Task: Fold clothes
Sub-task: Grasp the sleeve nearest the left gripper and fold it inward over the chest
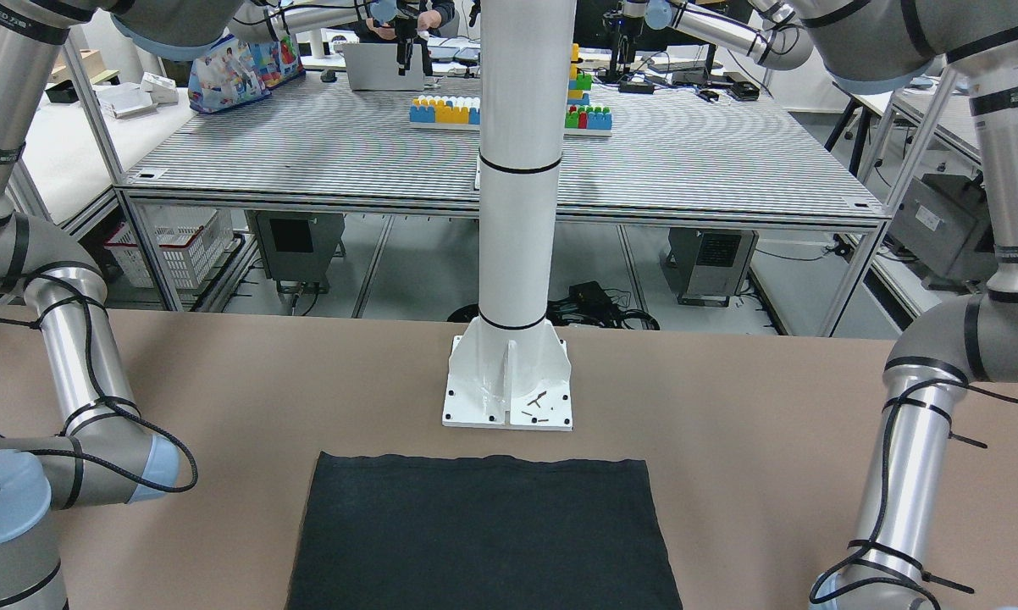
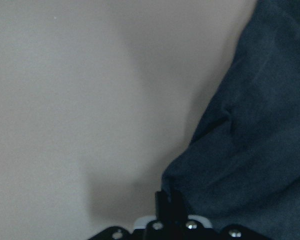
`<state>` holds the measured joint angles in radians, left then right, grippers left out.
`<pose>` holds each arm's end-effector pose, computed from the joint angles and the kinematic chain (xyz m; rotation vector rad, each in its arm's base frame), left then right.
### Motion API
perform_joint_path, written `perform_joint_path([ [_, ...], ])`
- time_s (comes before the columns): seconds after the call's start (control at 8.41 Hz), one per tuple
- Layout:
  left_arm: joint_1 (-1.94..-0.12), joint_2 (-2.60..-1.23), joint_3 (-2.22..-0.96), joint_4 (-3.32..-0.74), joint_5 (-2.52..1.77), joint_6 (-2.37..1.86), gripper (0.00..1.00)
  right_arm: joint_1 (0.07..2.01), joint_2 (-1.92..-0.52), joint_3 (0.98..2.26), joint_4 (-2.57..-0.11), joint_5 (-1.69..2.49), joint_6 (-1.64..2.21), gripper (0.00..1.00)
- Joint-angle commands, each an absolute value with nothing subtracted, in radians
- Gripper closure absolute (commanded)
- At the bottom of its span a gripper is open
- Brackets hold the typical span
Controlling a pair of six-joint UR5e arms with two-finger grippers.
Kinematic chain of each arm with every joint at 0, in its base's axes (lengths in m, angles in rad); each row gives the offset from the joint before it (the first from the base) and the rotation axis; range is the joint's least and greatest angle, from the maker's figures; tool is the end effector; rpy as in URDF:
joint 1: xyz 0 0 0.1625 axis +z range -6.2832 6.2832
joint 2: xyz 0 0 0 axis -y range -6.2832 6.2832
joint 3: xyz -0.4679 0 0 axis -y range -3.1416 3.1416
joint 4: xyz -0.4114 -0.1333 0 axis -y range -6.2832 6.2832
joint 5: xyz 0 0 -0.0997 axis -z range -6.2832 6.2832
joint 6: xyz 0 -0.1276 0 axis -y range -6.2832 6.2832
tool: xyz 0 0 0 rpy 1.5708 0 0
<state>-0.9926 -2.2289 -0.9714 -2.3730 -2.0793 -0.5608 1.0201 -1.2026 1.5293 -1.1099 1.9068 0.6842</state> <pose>0.4030 -0.7477 0.5056 0.4522 0.8554 0.2348 -0.2958 -0.6560 0.4814 0.4513 -0.7106 -0.0068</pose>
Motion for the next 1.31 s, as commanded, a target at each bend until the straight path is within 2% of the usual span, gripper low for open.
perform_joint_path([
  [0.0,-0.997,-2.229,-0.994,-2.373,-2.08,-0.593,1.0,1.02,-1.203,1.529,-1.109,1.907,0.684,0.06],
  [0.59,-0.986,-2.252,-1.106,-2.359,-2.079,-0.799,1.0,1.02,-1.204,1.531,-1.108,1.907,0.684,0.06],
  [1.19,-0.861,-2.388,-1.106,-2.341,-2.002,-1.04,1.0,1.02,-1.204,1.529,-1.109,1.905,0.683,0.06],
])
